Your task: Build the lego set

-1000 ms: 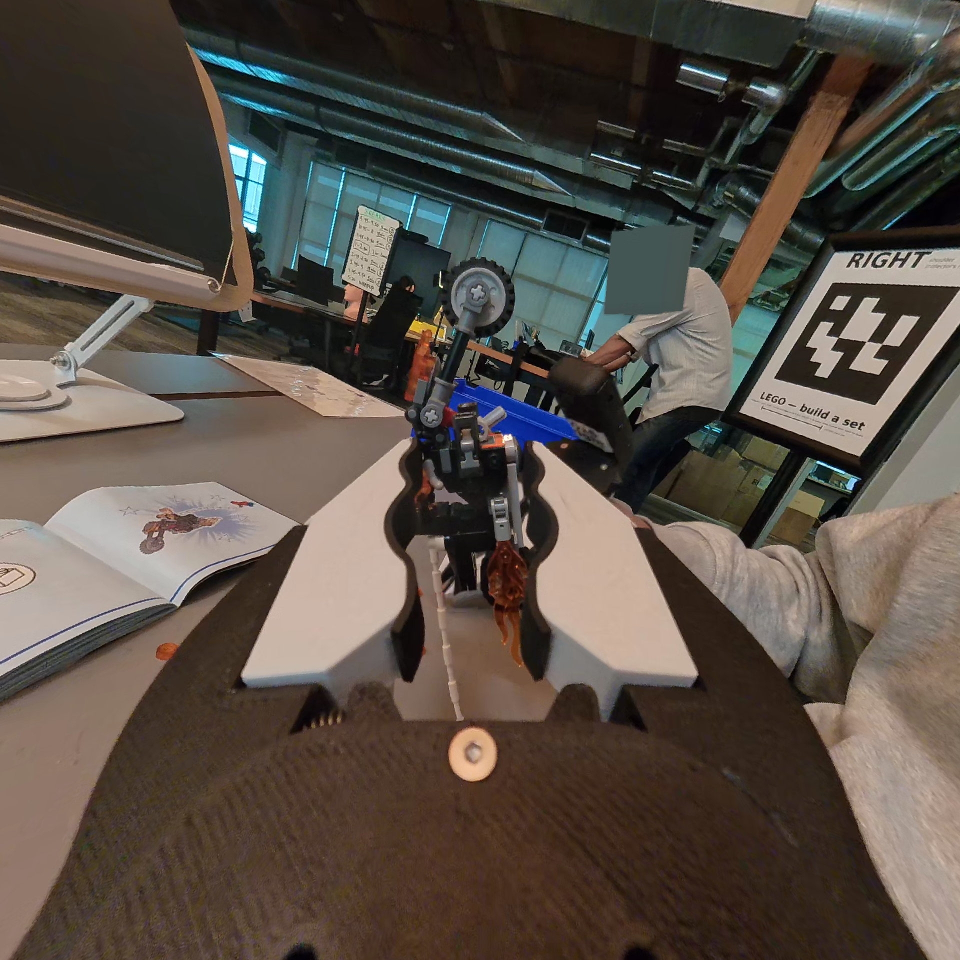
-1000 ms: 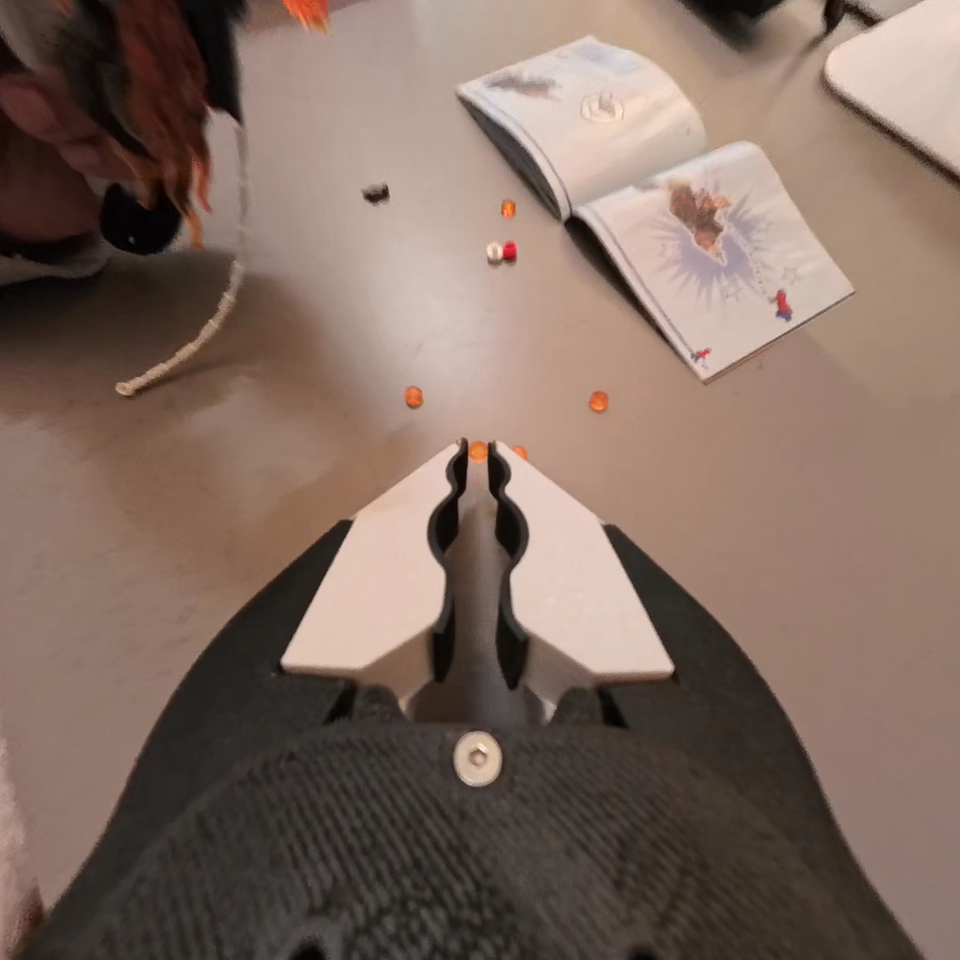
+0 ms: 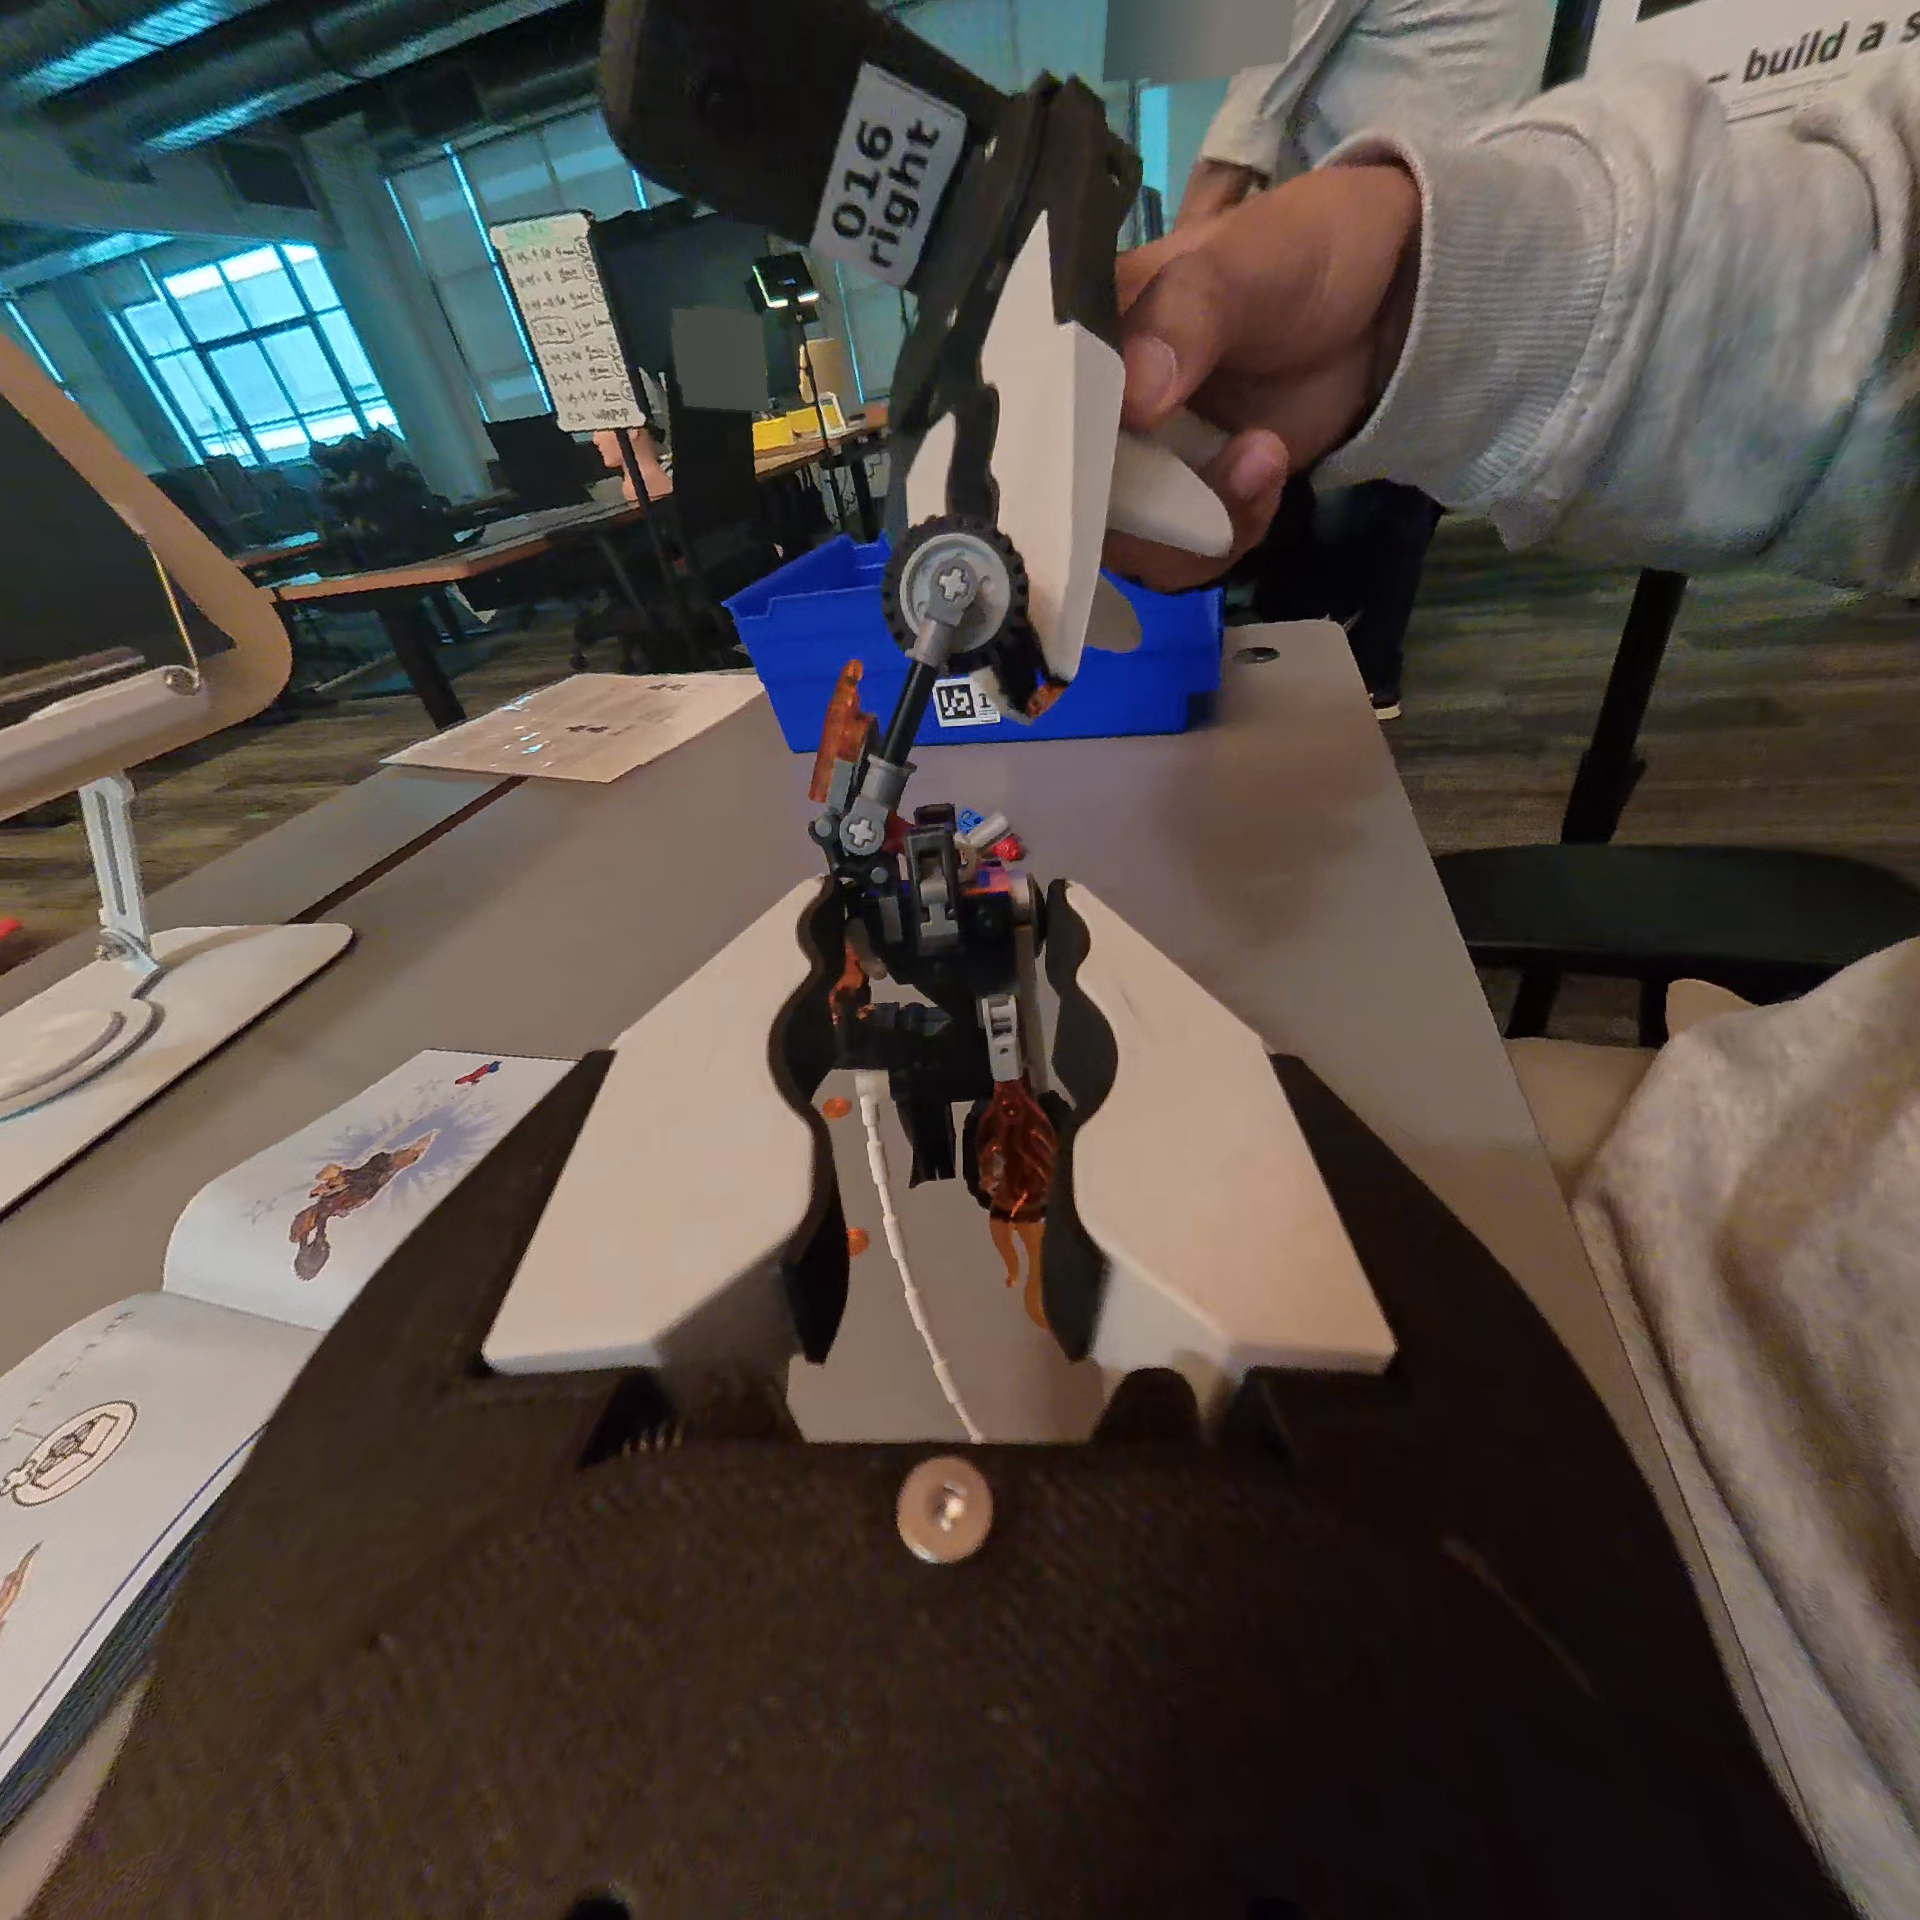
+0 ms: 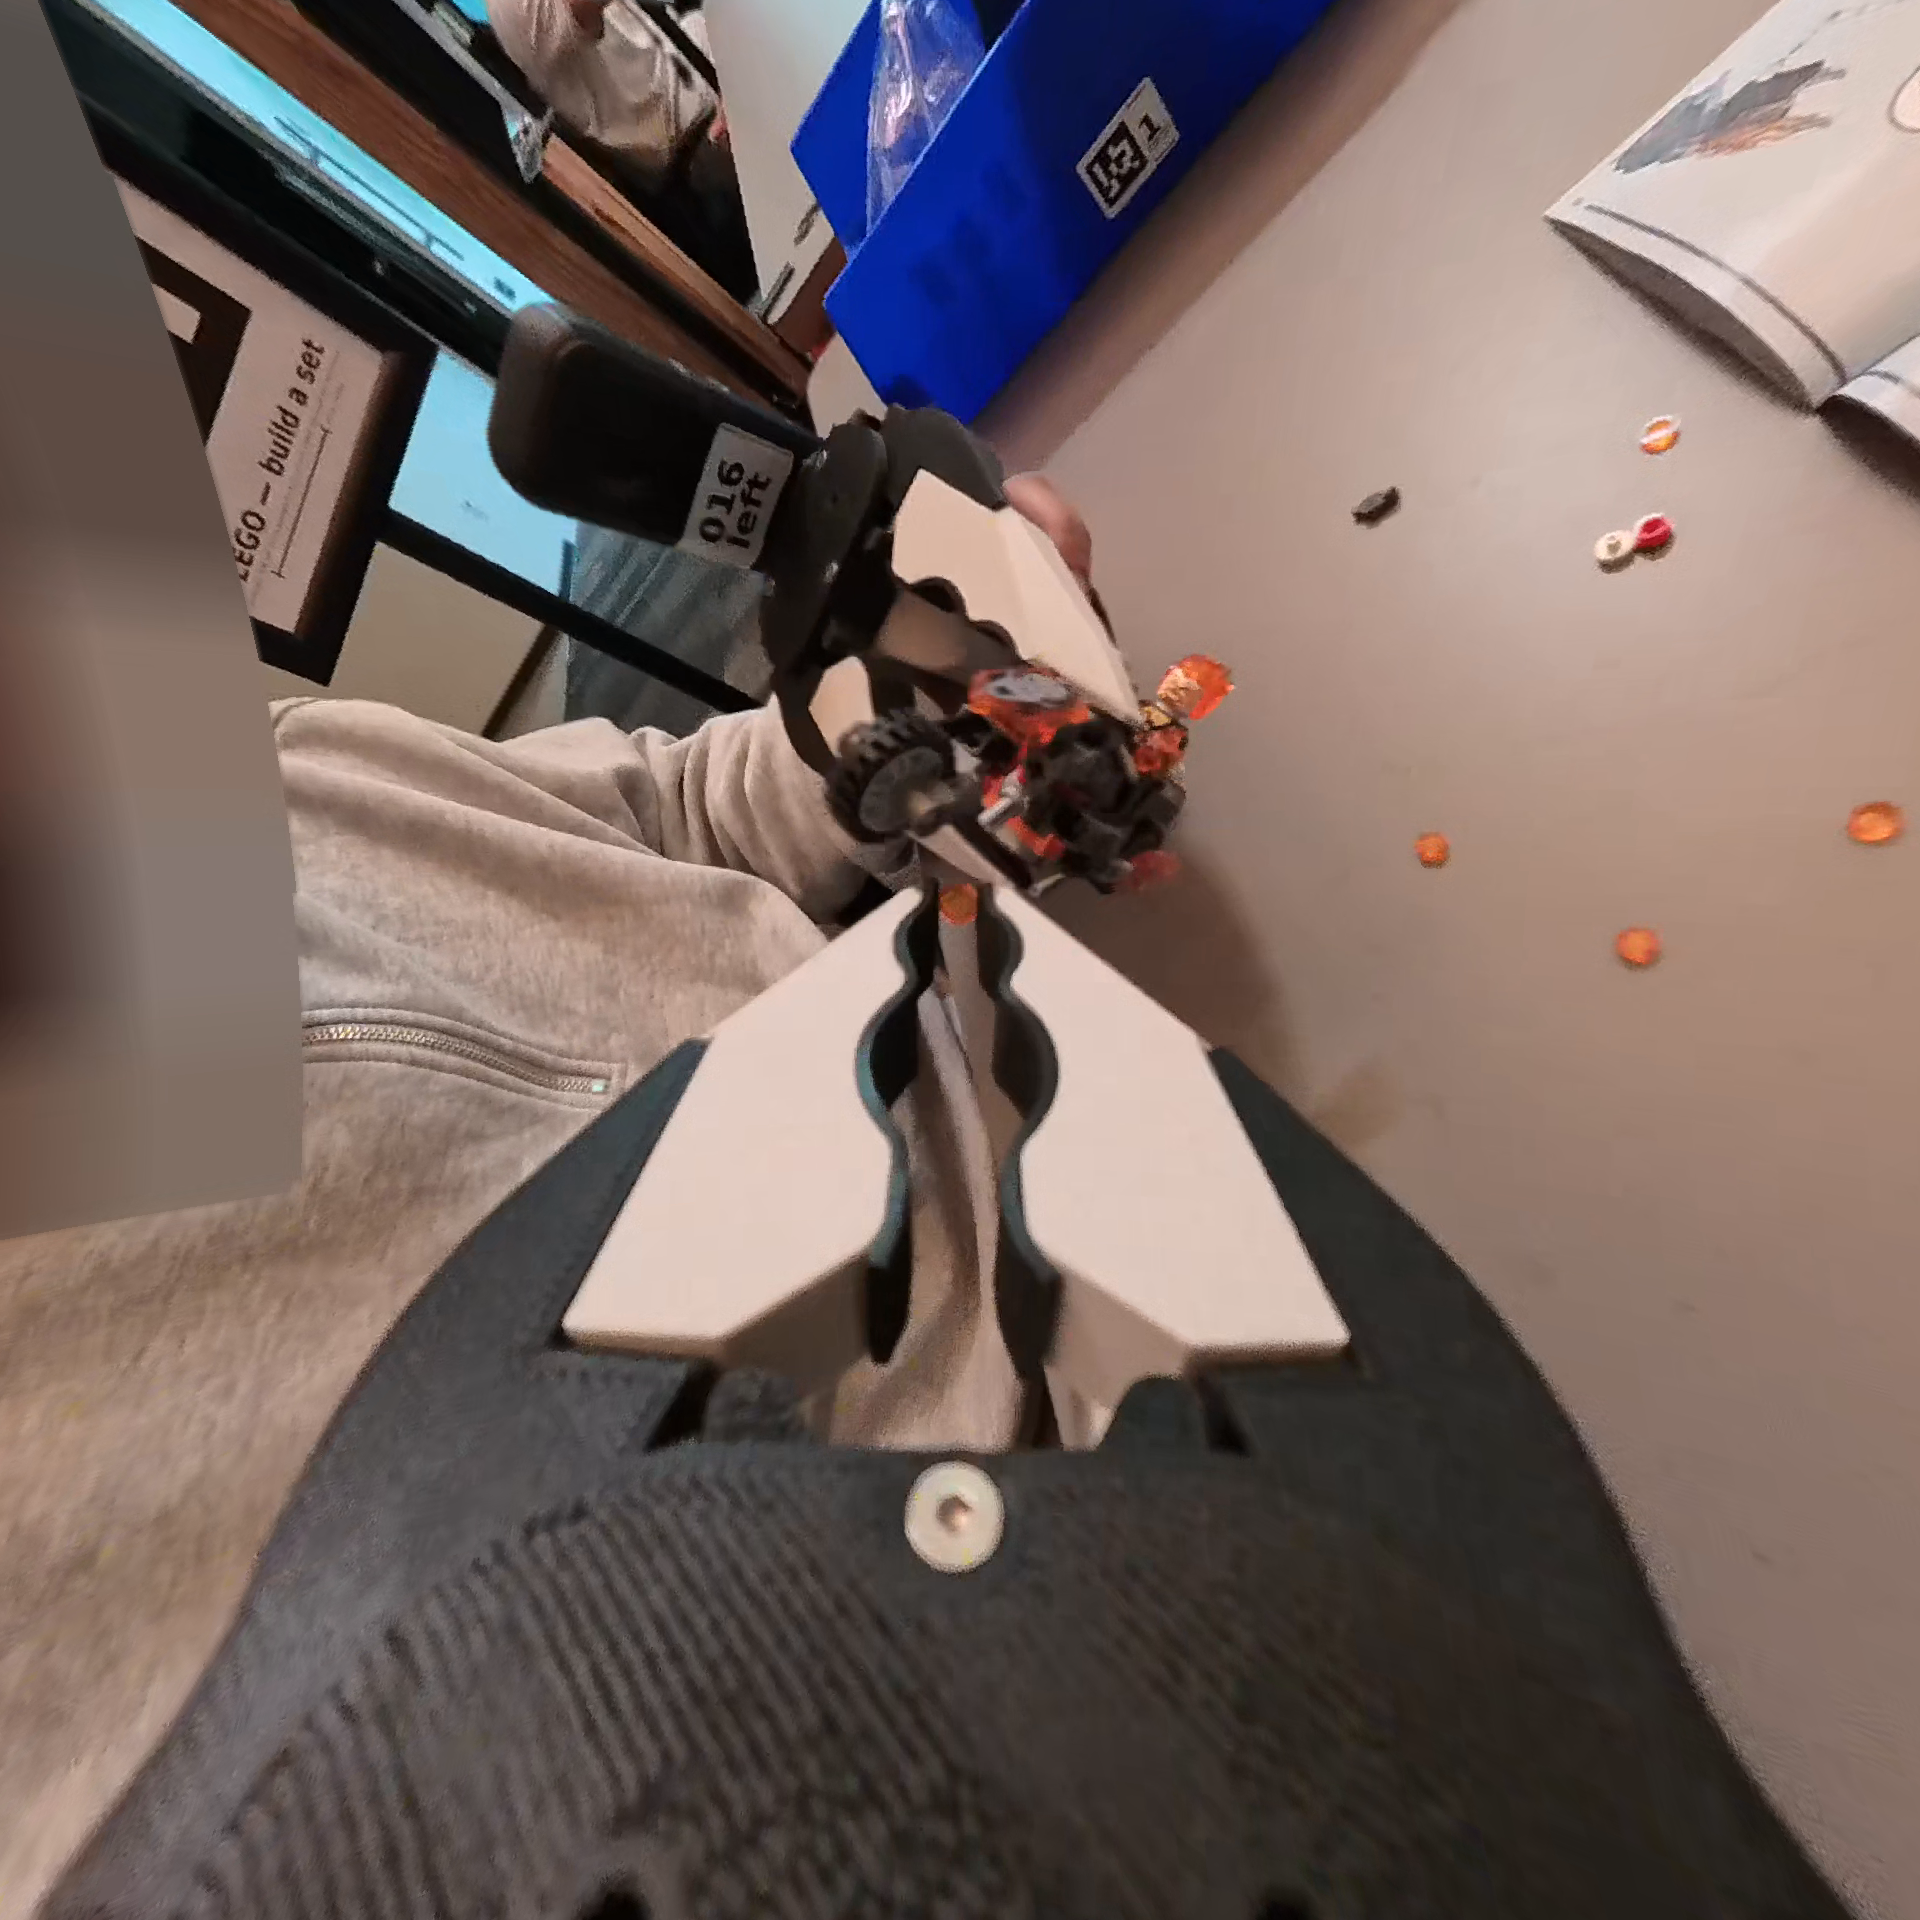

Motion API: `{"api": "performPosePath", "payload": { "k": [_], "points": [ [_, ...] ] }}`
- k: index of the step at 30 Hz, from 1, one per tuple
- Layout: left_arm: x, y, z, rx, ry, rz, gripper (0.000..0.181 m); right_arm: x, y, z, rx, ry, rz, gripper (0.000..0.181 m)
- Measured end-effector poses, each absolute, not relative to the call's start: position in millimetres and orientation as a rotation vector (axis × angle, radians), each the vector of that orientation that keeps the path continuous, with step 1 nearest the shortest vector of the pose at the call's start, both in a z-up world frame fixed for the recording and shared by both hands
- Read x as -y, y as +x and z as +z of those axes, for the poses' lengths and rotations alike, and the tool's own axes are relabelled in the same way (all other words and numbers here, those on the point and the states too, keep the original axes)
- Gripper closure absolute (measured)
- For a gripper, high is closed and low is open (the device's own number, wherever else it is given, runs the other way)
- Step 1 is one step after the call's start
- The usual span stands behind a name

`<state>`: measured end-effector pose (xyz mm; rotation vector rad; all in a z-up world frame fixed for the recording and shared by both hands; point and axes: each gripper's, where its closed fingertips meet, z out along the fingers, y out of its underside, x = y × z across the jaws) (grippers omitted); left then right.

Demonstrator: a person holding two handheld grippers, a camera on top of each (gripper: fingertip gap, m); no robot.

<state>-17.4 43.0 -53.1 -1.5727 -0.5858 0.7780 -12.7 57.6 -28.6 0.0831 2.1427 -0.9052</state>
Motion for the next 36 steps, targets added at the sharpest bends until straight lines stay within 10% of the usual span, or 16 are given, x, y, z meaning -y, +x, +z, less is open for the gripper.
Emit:
{"api": "performPosePath", "payload": {
  "k": [36],
  "points": [
    [-49,-19,-56,0.590,-1.578,0.746,0.146,-44,-27,-49,-2.281,0.159,-0.968,0.176]
  ]
}}
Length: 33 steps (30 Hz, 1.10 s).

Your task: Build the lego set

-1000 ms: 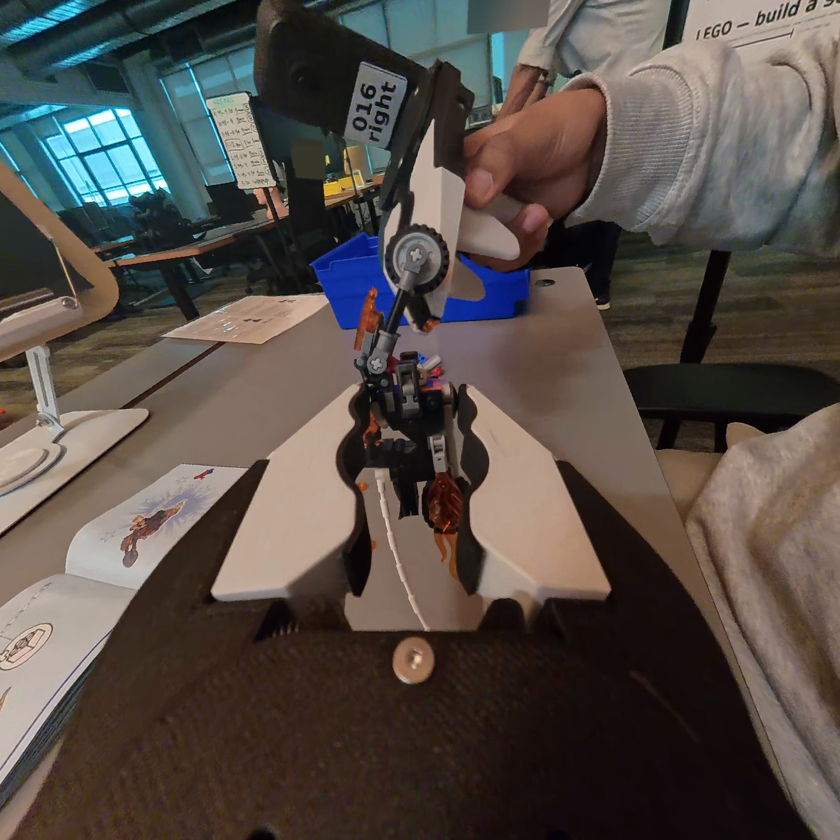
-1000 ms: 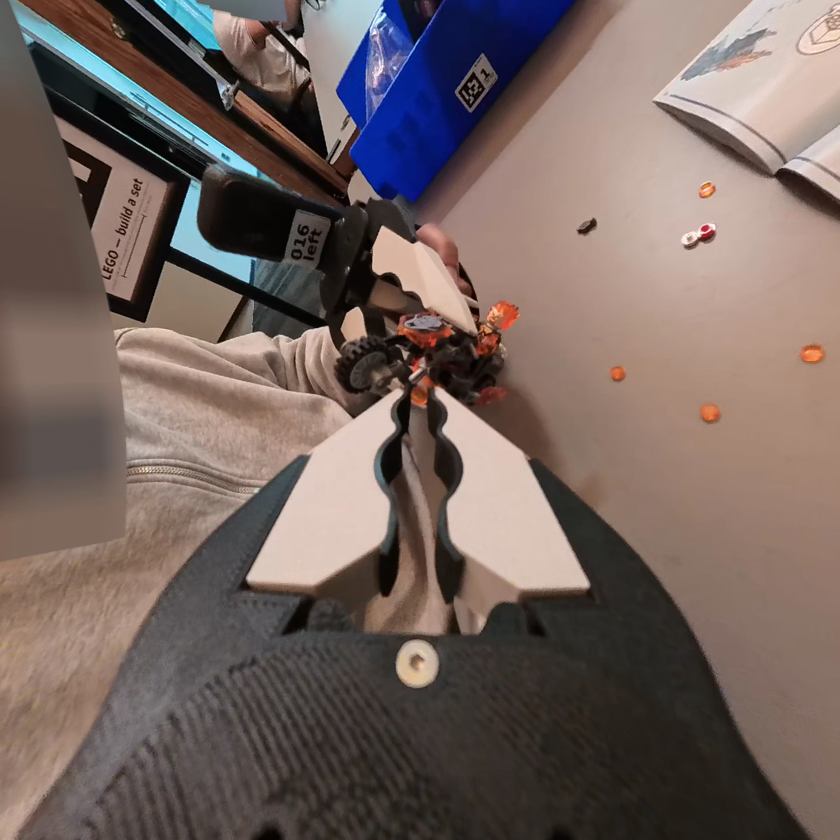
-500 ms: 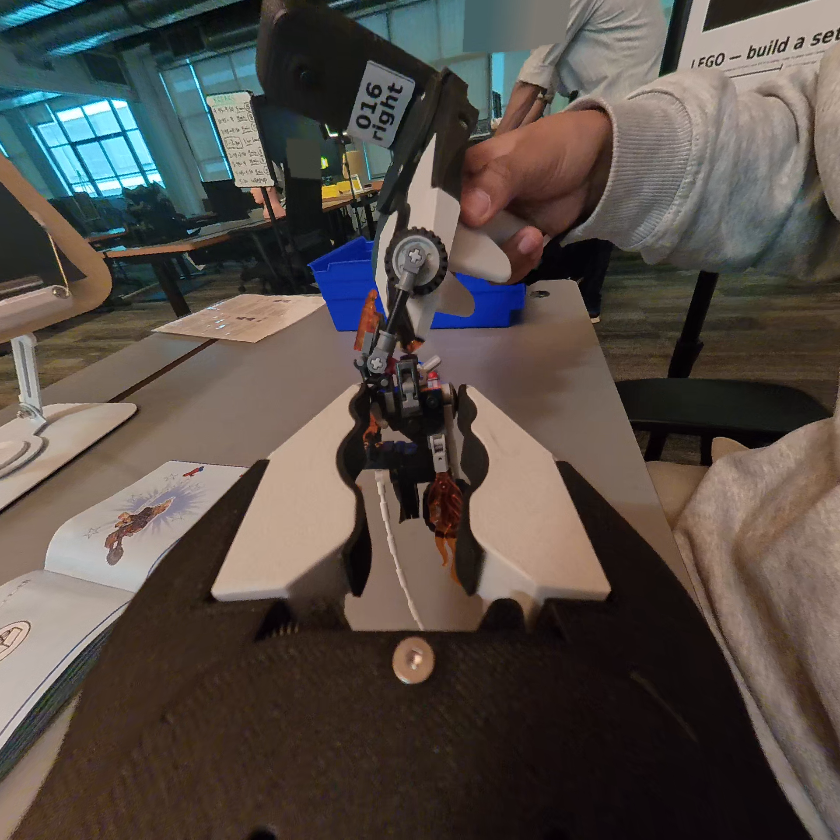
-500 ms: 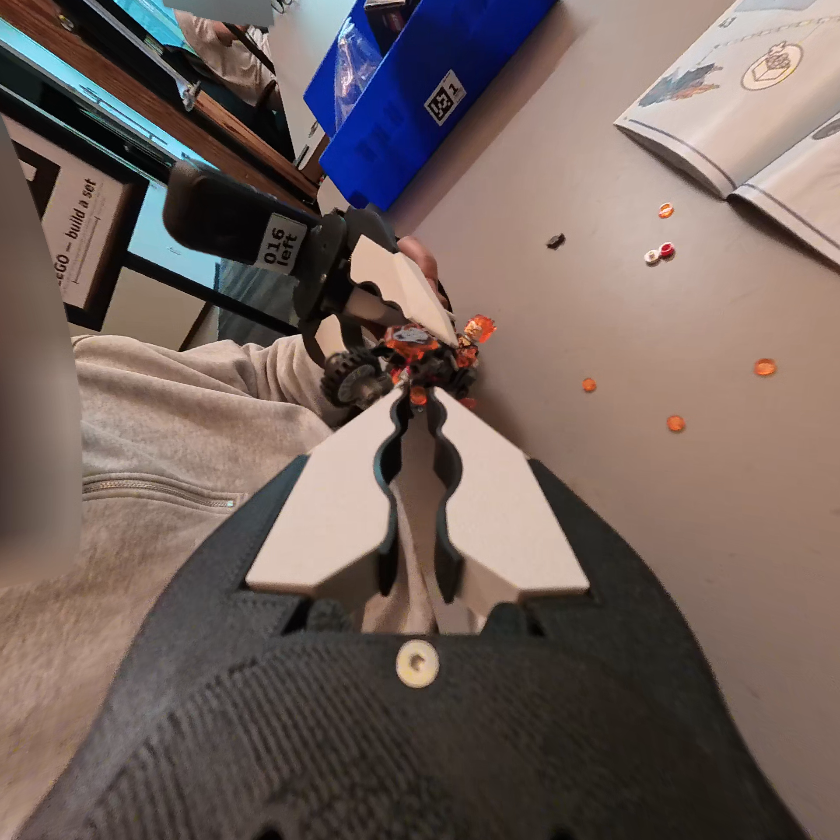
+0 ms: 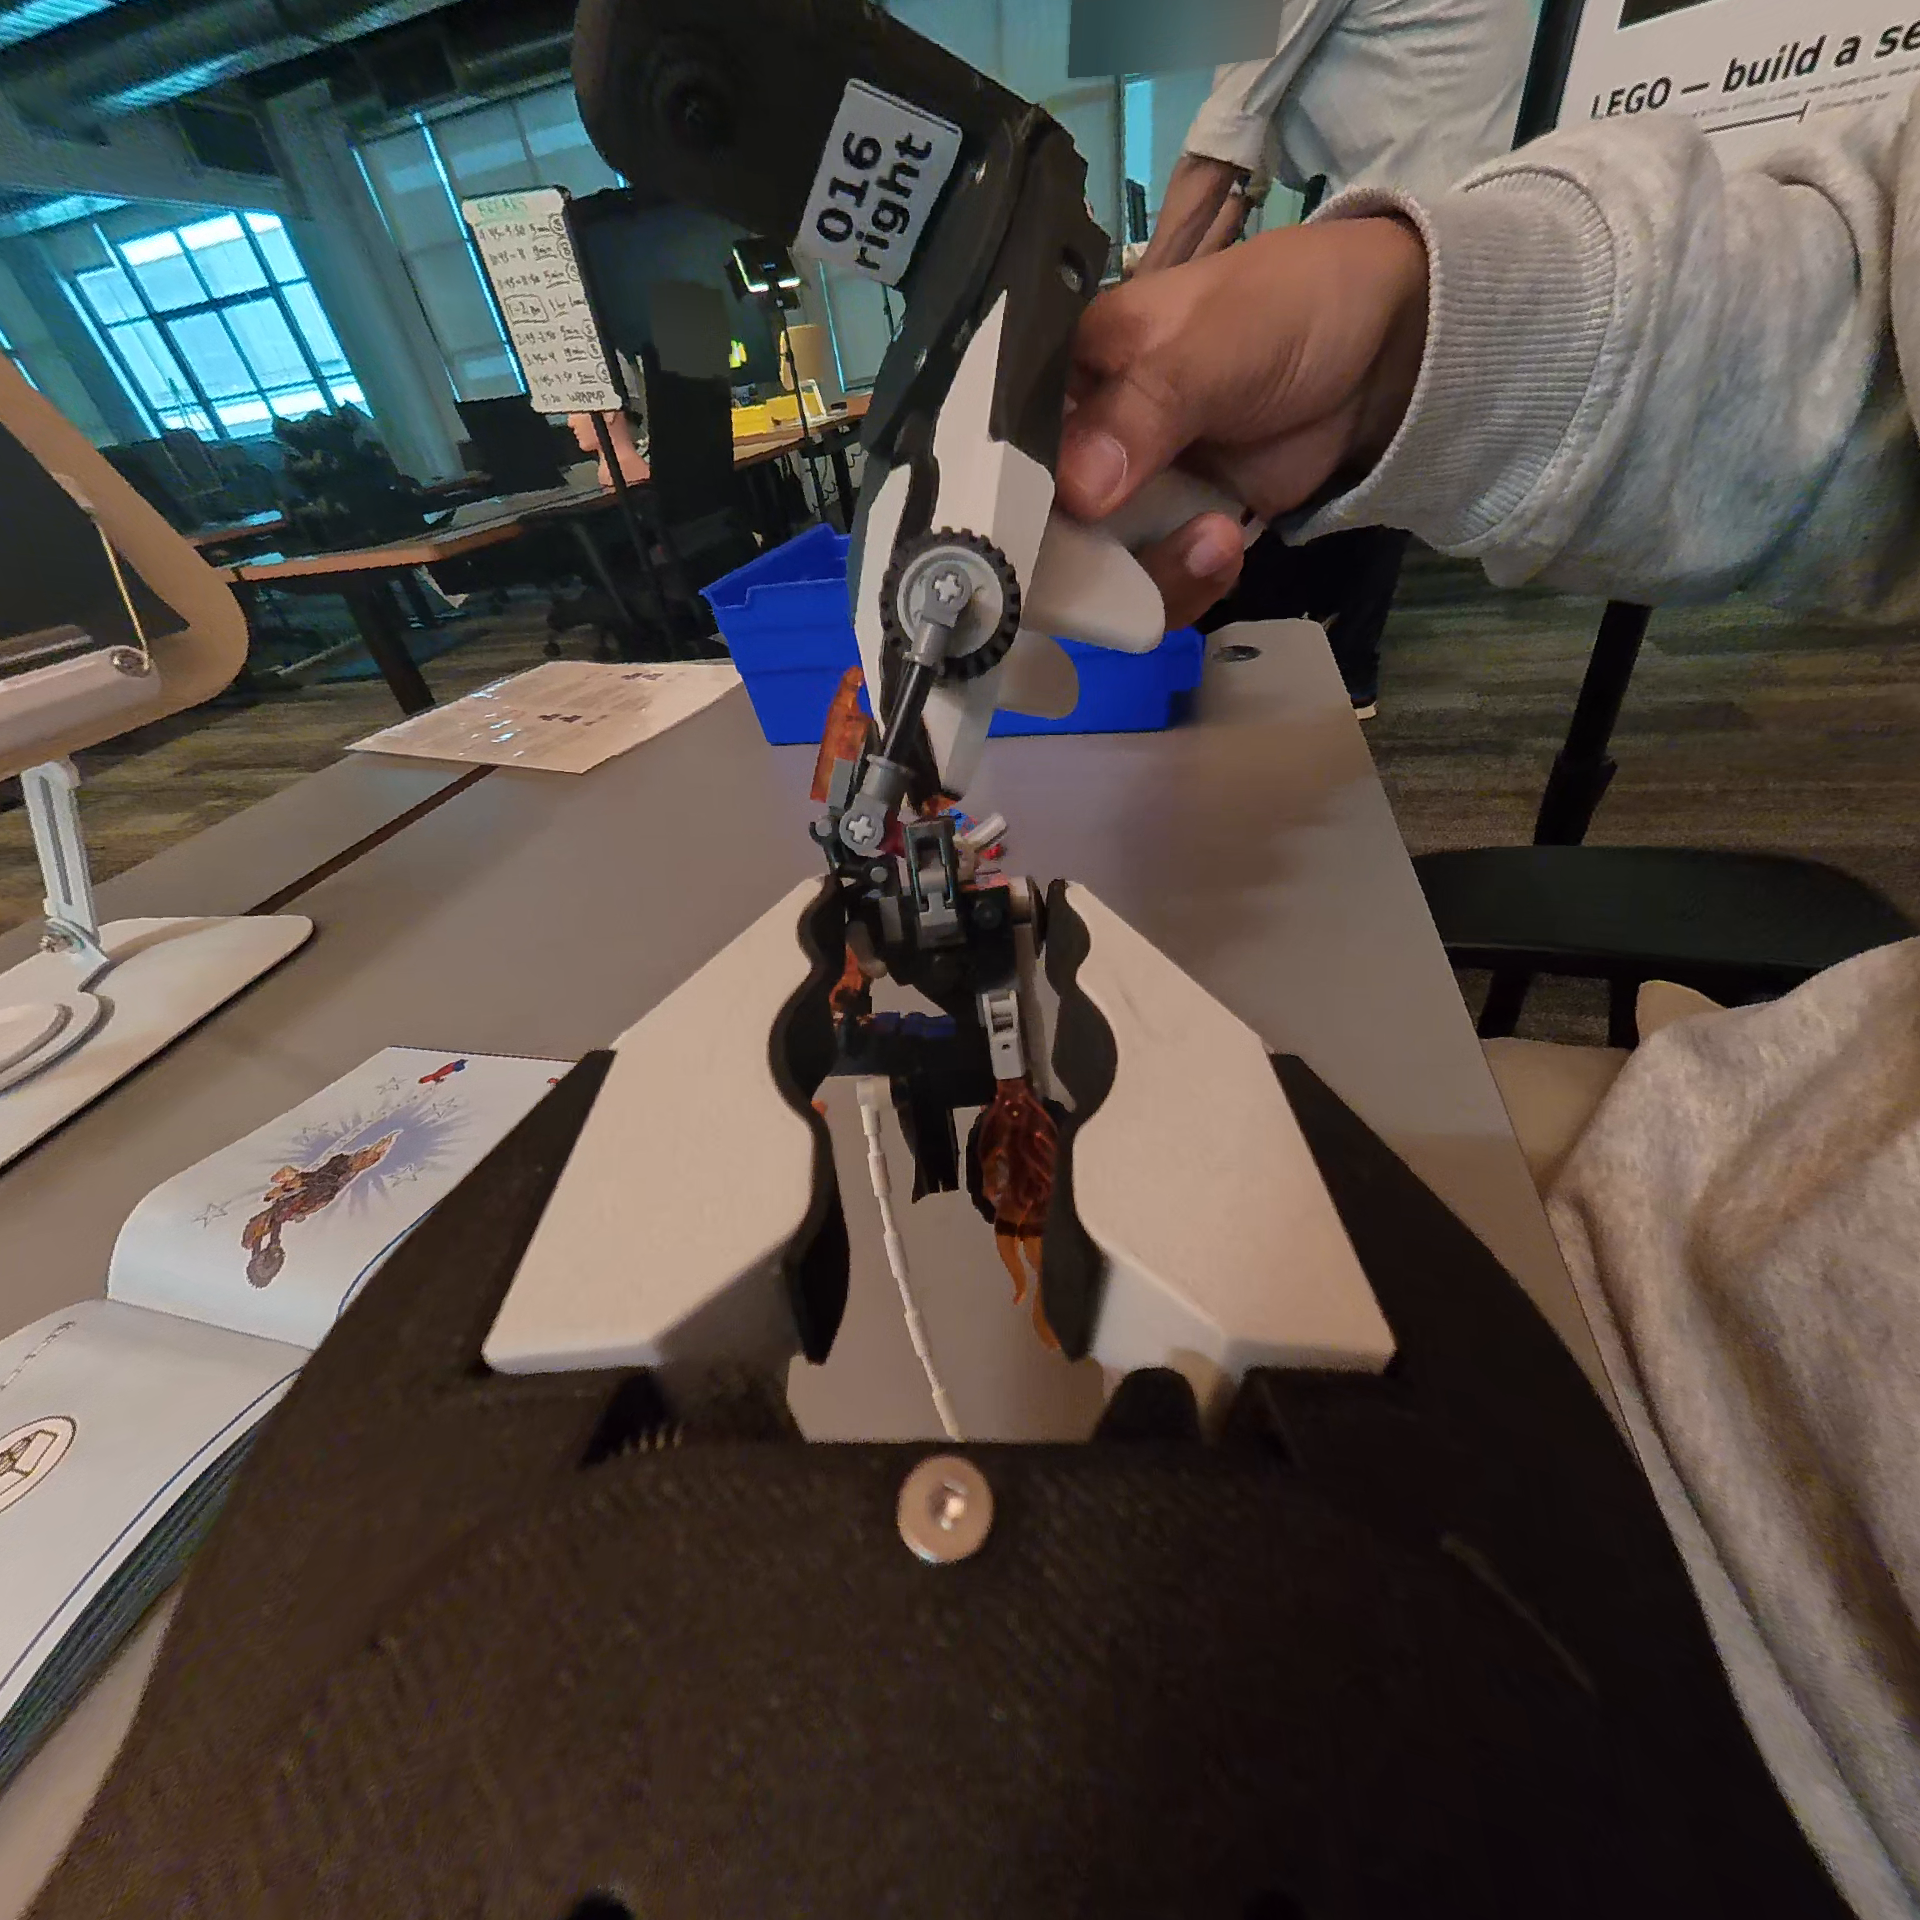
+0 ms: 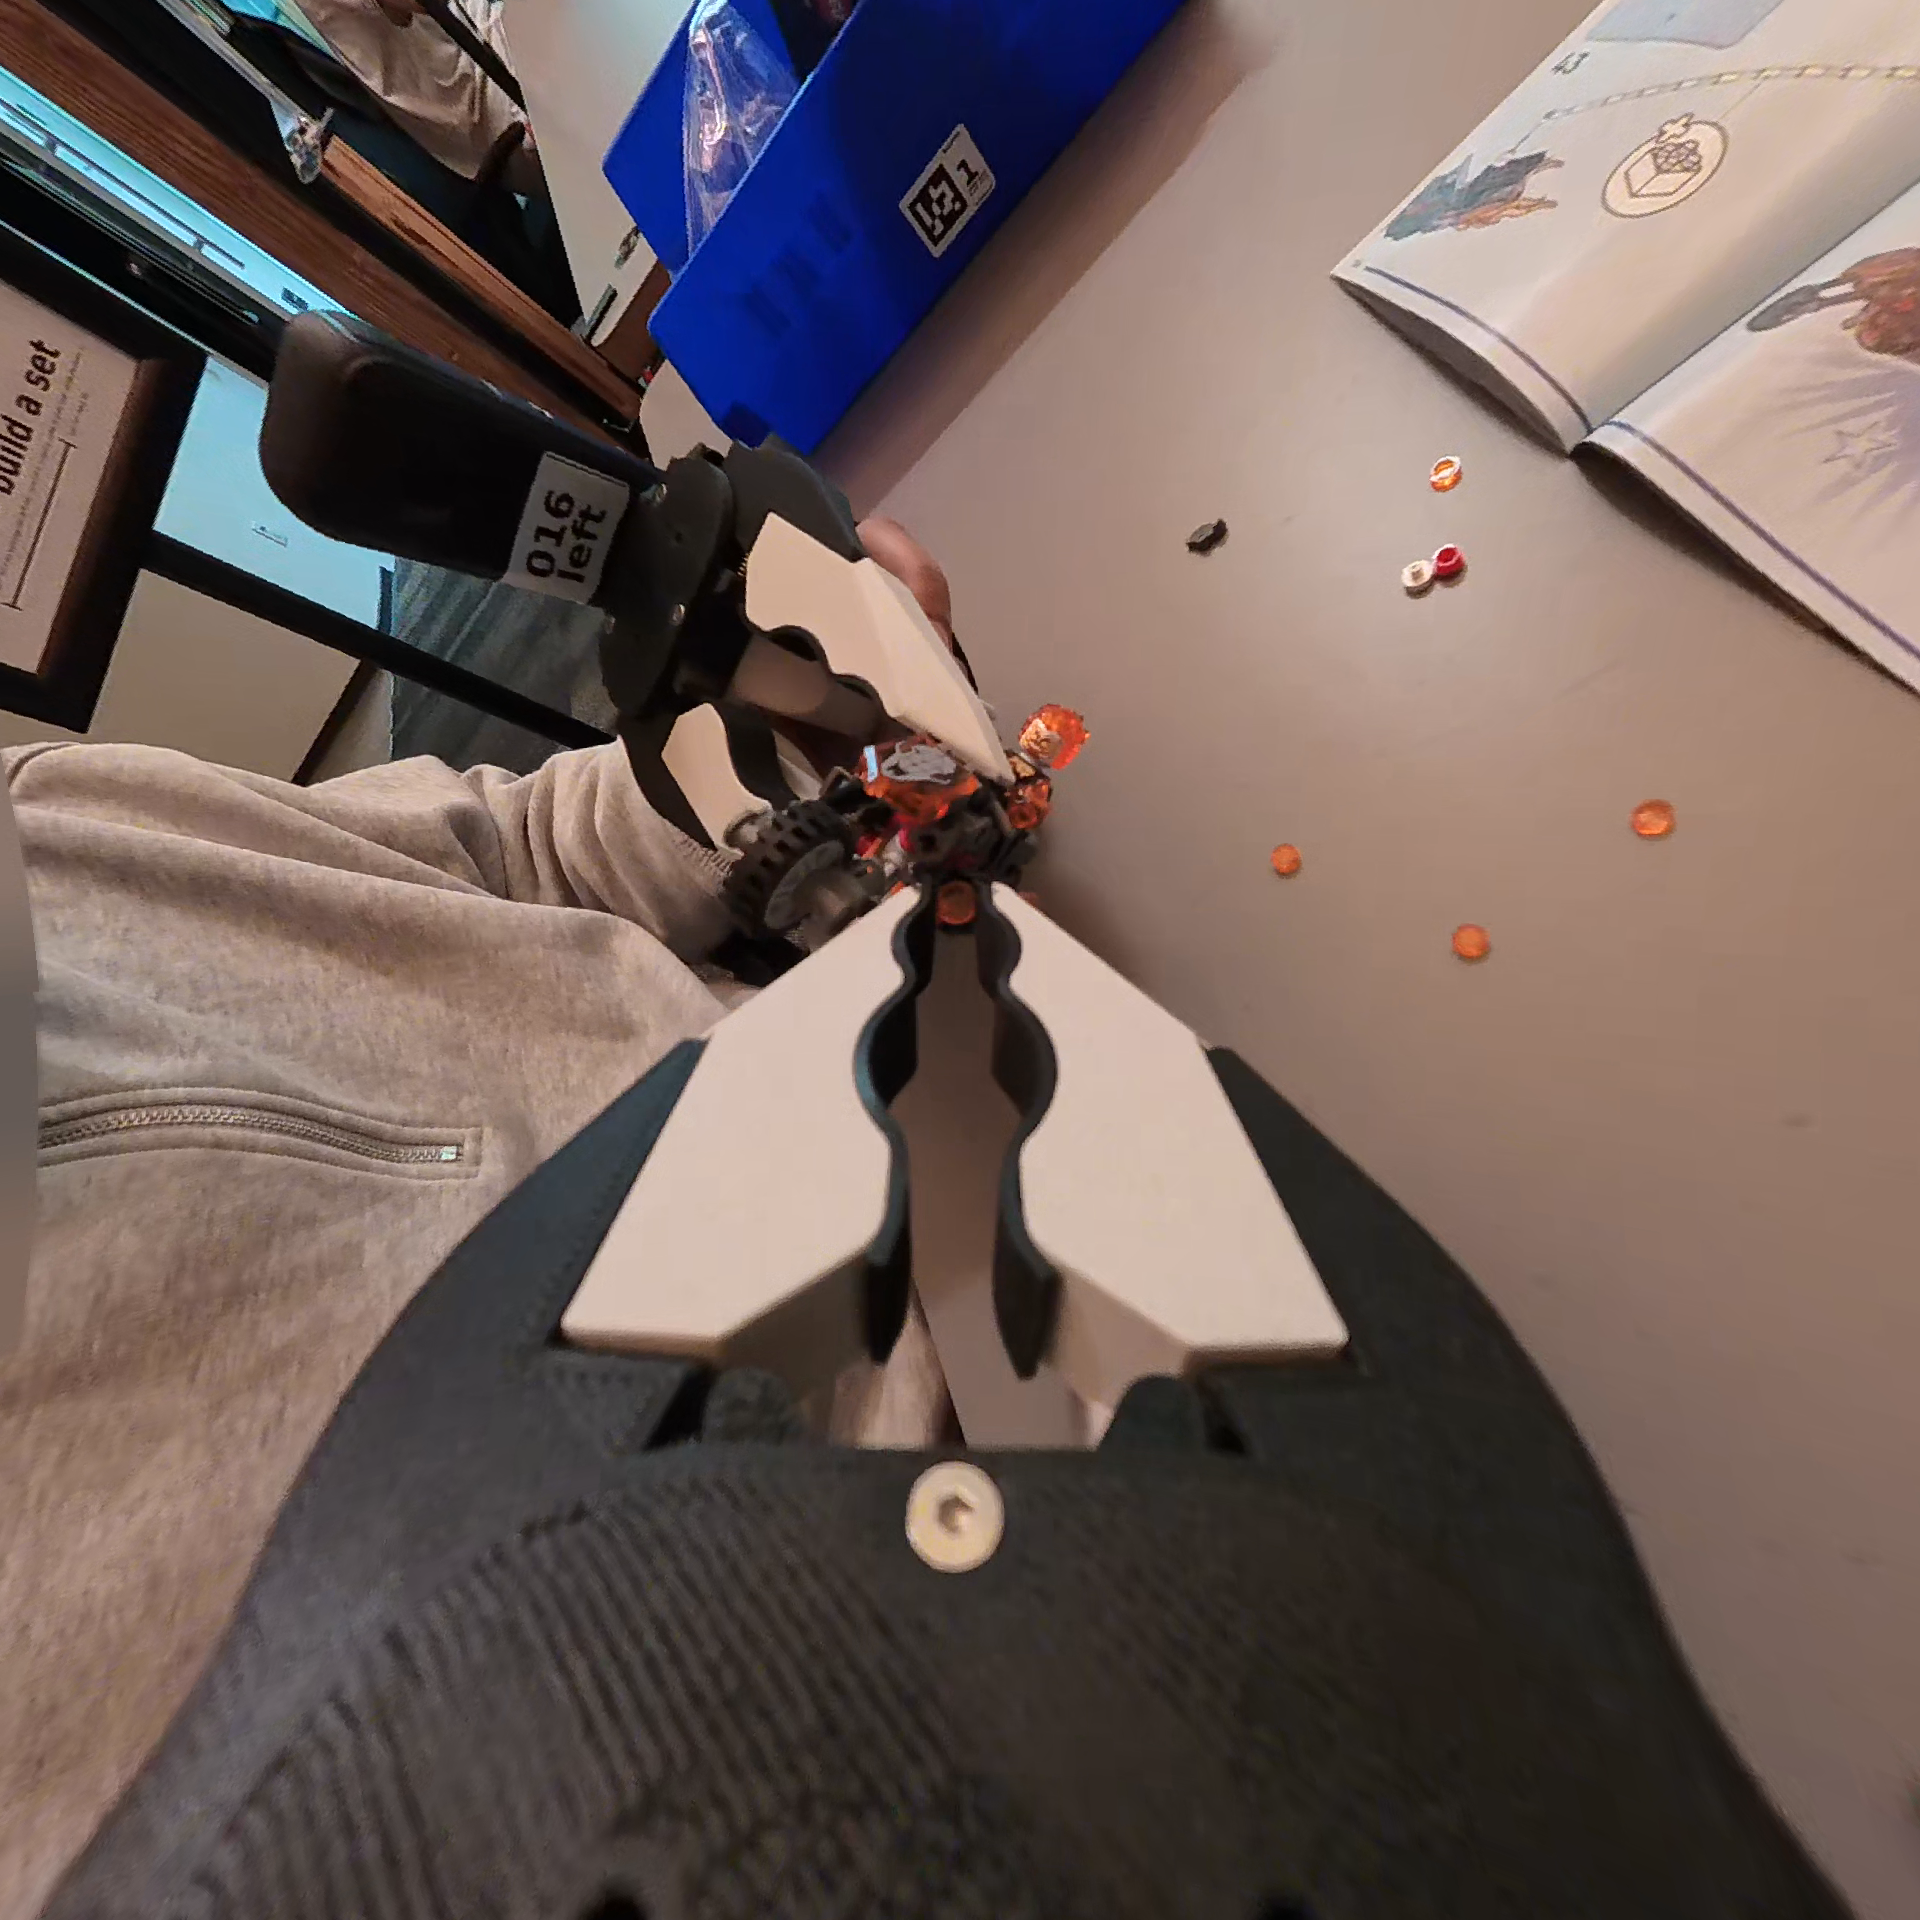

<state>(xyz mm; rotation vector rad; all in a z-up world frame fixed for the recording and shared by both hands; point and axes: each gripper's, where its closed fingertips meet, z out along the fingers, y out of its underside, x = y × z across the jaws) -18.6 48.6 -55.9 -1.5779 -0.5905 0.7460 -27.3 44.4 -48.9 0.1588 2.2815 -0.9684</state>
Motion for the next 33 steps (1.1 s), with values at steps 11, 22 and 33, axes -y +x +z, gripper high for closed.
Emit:
{"api": "performPosePath", "payload": {
  "k": [11,22,33],
  "points": [
    [-48,-19,-56,0.594,-1.577,0.739,0.146,-43,-29,-50,-2.275,0.163,-1.014,0.176],
    [-44,-19,-53,0.614,-1.543,0.719,0.146,-44,-35,-49,-2.188,0.193,-1.160,0.176],
    [-23,-24,-44,0.702,-1.420,0.682,0.145,-97,25,-147,-2.591,-0.160,-1.097,0.176]
  ]
}}
